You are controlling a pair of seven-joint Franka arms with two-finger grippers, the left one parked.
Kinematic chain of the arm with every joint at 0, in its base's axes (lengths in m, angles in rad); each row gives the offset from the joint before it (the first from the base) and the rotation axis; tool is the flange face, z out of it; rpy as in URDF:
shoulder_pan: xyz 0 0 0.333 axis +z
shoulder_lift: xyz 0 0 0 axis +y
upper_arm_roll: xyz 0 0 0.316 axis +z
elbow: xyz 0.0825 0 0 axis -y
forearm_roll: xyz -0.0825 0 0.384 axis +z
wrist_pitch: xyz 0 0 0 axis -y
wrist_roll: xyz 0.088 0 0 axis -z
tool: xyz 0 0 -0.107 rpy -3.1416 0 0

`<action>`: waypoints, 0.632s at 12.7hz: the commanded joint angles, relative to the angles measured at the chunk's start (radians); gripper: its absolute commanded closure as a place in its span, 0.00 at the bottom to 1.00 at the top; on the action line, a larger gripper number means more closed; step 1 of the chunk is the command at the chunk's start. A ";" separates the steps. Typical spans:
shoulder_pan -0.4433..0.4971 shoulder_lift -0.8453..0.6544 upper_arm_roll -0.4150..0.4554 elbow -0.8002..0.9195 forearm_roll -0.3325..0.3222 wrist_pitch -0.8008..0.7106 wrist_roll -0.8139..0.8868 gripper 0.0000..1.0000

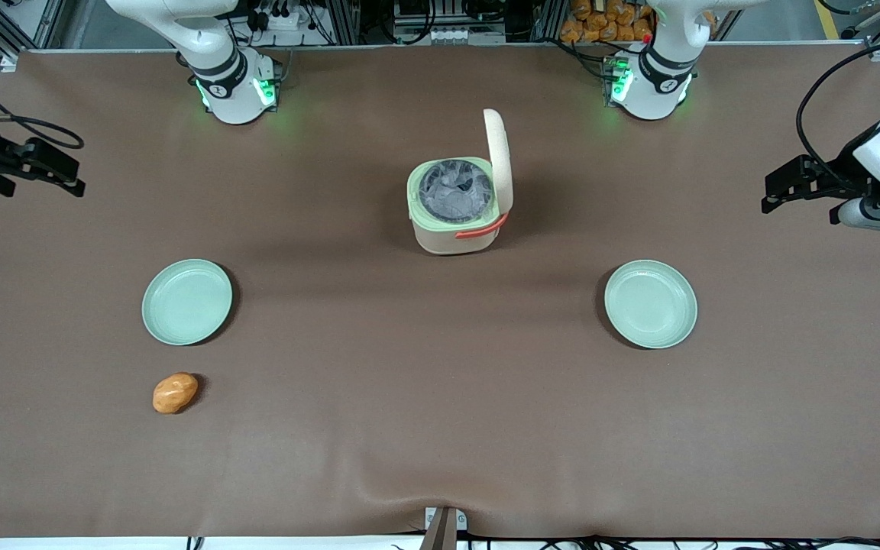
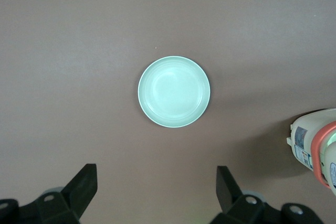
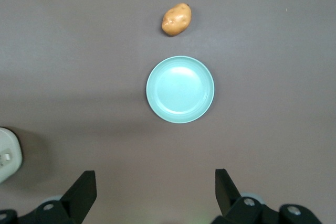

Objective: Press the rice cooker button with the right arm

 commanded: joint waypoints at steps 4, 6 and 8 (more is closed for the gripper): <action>-0.022 -0.068 -0.028 -0.085 0.044 0.030 -0.061 0.00; -0.022 -0.068 -0.026 -0.078 0.052 0.026 -0.064 0.00; -0.021 -0.071 -0.026 -0.074 0.052 0.023 -0.064 0.00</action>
